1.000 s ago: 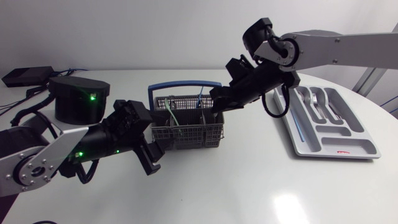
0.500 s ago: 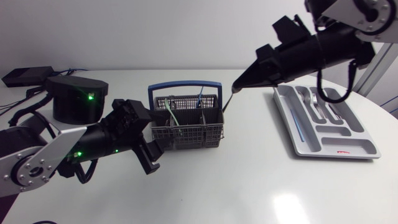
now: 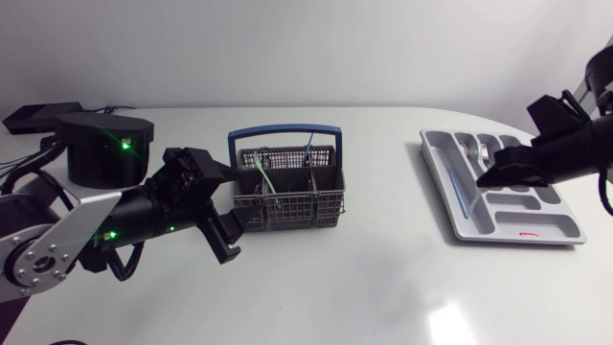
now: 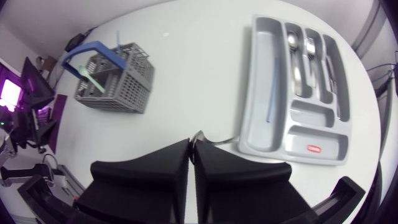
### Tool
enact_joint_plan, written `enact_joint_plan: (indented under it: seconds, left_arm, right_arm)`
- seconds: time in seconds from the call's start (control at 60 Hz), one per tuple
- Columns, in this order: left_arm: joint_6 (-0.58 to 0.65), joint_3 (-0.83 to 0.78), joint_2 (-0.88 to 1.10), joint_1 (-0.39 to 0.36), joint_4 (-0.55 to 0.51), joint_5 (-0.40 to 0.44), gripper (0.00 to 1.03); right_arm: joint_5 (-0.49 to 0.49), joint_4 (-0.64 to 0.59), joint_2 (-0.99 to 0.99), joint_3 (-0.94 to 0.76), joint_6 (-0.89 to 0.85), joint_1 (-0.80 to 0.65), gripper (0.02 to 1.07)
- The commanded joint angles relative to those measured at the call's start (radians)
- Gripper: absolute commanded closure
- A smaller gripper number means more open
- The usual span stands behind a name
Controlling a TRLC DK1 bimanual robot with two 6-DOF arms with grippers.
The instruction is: Unload the cutlery basket into the drawer organizer.
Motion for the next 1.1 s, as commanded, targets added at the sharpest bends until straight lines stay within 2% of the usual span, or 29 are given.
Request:
enact_joint_plan:
  seconds: [0.0,0.2,0.417,0.7,0.917,1.083]
  left_arm:
    - [0.018,-0.027,-0.008,0.008,-0.003,-0.004,0.26]
    - [0.014,-0.023,-0.002,-0.01,-0.003,-0.005,0.26]
    - [0.012,-0.017,-0.002,-0.03,-0.009,-0.034,0.26]
    - [0.012,0.003,-0.036,-0.024,-0.058,-0.047,0.26]
    - [0.017,0.012,-0.071,0.007,-0.092,-0.045,0.26]
    - [0.015,0.029,-0.076,0.037,-0.113,-0.042,0.26]
  right_arm:
    - [0.062,0.035,-0.004,-0.06,-0.09,-0.086,1.0]
    - [0.177,0.185,0.048,-0.113,-0.195,-0.258,1.0]
    - [0.24,0.326,0.165,-0.118,-0.253,-0.363,0.99]
    - [0.332,0.479,0.331,-0.11,-0.255,-0.378,0.99]
    - [0.425,0.594,0.401,-0.145,-0.233,-0.313,0.96]
    - [0.471,0.636,0.455,-0.15,-0.23,-0.284,0.73]
